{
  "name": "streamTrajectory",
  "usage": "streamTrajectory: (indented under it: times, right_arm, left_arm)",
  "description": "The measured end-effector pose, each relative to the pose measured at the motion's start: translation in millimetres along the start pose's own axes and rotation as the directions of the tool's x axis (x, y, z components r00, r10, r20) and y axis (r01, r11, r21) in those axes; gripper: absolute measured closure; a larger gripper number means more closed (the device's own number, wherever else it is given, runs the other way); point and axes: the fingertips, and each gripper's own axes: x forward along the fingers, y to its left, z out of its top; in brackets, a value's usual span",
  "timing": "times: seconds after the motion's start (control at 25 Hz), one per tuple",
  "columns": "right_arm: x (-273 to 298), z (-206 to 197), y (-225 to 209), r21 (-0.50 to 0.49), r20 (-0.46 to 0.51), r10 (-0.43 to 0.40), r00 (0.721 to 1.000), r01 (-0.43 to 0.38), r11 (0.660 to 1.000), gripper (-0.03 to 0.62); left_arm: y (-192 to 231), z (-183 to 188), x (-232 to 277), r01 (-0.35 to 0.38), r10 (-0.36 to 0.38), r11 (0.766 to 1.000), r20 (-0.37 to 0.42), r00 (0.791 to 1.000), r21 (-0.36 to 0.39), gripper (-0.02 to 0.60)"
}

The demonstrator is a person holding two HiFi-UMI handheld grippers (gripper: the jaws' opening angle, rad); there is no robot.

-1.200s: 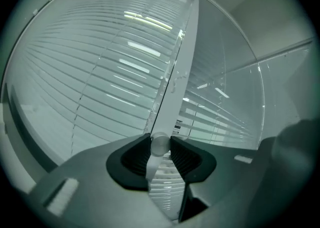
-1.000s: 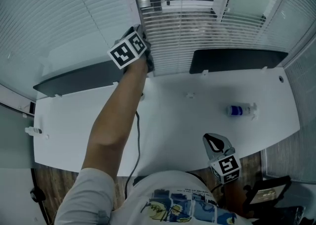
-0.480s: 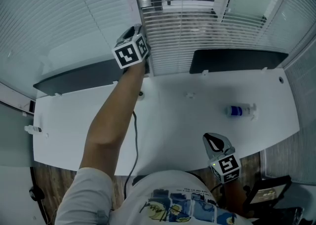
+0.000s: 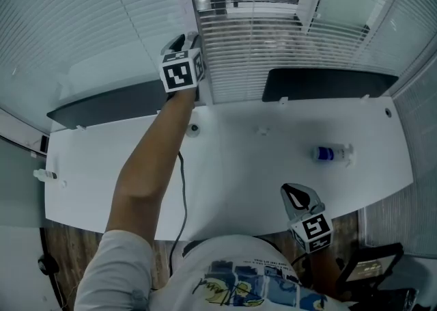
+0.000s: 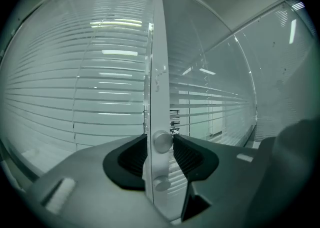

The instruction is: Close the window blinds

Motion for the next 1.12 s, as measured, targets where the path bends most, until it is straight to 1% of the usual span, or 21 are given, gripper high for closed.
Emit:
streamTrajectory:
  times: [0.2,0.52,0.6,0.76,0.84,0.96,1.12]
  right_arm:
    - [-1.2,5.9,5.9,-0.013,0.008,0.011,1.0,-0.011,1.0,0.588]
    - [-1.7,10.6,3.4,-0.048,0.024,0.049,0.999,-0.048,0.998,0.588]
    - [-1.8,11.4,2.7,-0.057,0.029,0.058,0.998,-0.056,0.997,0.588]
    - [-2.0,12.6,5.0,-0.073,0.041,0.073,0.996,-0.07,0.995,0.588]
    - [-2.6,12.8,6.9,-0.084,0.045,0.083,0.995,-0.08,0.993,0.588]
    - [-2.4,15.9,7.5,-0.105,0.056,0.106,0.993,-0.1,0.989,0.588]
    - [-1.1,19.8,17.2,-0.138,0.07,0.135,0.988,-0.125,0.983,0.588]
  left_arm:
    - [1.6,2.6,-20.7,0.004,-0.004,1.0,0.018,1.0,-0.005,0.41]
    - [-13.6,0.4,-59.3,0.041,-0.041,0.999,0.035,0.999,-0.016,0.413]
    - [-16.7,1.2,-72.2,0.052,-0.051,0.999,0.044,0.998,-0.017,0.443]
    - [-23.5,0.2,-100.2,0.077,-0.075,0.997,0.059,0.995,-0.027,0.529]
    - [-28.8,-5.0,-115.6,0.093,-0.091,0.995,0.058,0.994,-0.03,0.537]
    - [-37.7,-12.8,-139.0,0.111,-0.11,0.994,0.059,0.992,-0.013,0.575]
    - [-49.3,-28.2,-176.1,0.155,-0.156,0.988,0.049,0.987,0.027,0.575]
